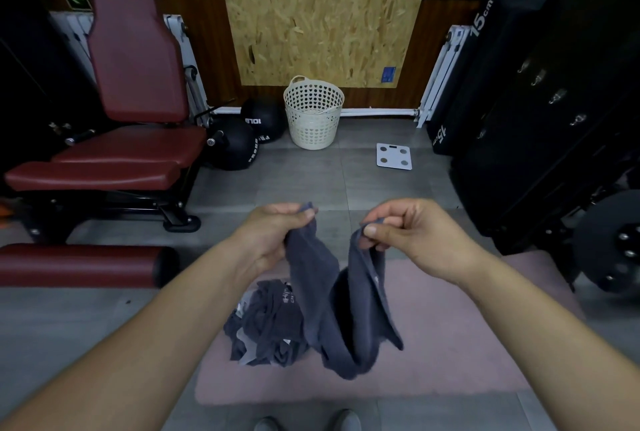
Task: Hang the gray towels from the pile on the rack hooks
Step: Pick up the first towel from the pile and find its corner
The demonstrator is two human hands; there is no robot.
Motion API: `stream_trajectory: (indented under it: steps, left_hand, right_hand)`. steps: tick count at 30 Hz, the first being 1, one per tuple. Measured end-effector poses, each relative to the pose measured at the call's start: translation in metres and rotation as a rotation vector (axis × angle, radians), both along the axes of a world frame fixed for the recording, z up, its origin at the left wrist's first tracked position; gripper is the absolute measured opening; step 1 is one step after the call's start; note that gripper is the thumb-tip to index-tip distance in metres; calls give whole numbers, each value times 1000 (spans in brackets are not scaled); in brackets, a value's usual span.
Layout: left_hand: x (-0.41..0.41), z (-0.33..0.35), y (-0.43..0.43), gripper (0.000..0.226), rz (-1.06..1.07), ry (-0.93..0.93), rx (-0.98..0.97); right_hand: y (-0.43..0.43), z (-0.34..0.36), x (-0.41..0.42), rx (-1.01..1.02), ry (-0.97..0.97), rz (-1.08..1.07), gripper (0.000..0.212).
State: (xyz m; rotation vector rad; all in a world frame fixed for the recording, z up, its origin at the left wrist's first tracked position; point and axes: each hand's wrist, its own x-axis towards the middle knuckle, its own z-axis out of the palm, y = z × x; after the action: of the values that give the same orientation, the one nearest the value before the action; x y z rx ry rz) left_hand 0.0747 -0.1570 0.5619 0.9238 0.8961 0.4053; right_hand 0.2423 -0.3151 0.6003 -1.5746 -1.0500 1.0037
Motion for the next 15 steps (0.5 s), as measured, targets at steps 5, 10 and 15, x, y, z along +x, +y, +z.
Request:
stream_trajectory:
  steps: [5, 10, 15]
  left_hand:
    - [4, -1, -32, 15, 34, -70, 27]
    - [8, -1, -57, 16, 61, -134, 76]
    - [11, 0, -70, 20, 24, -252, 88]
  right_hand:
    - [-4, 0, -5, 69, -284, -12, 16]
    - [-5, -1, -3, 97, -327, -42, 12]
    - [-1, -7, -16, 148, -64, -103, 13]
